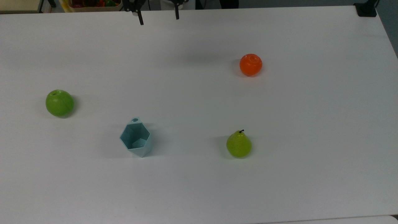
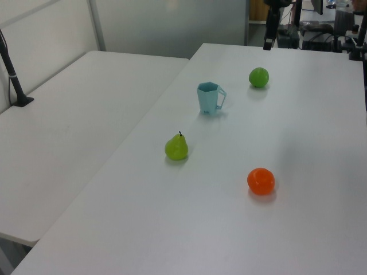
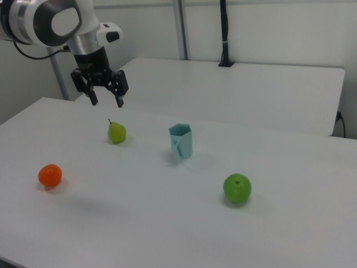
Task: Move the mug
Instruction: 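Move the open gripper over the light-blue mug and lower it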
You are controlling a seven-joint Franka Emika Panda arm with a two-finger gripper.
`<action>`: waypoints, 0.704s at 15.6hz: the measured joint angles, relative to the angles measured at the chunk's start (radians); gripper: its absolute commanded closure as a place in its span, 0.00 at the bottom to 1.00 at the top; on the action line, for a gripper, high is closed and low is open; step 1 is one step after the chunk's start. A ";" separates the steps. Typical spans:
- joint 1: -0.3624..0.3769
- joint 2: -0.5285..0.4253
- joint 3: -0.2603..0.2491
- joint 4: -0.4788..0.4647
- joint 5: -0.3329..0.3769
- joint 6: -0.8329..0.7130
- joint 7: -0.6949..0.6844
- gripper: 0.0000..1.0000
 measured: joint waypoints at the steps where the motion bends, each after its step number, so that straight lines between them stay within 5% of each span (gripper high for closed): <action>1: -0.002 0.006 -0.004 -0.002 0.000 0.005 -0.003 0.33; 11: -0.004 0.105 -0.062 -0.040 0.011 0.237 -0.077 0.33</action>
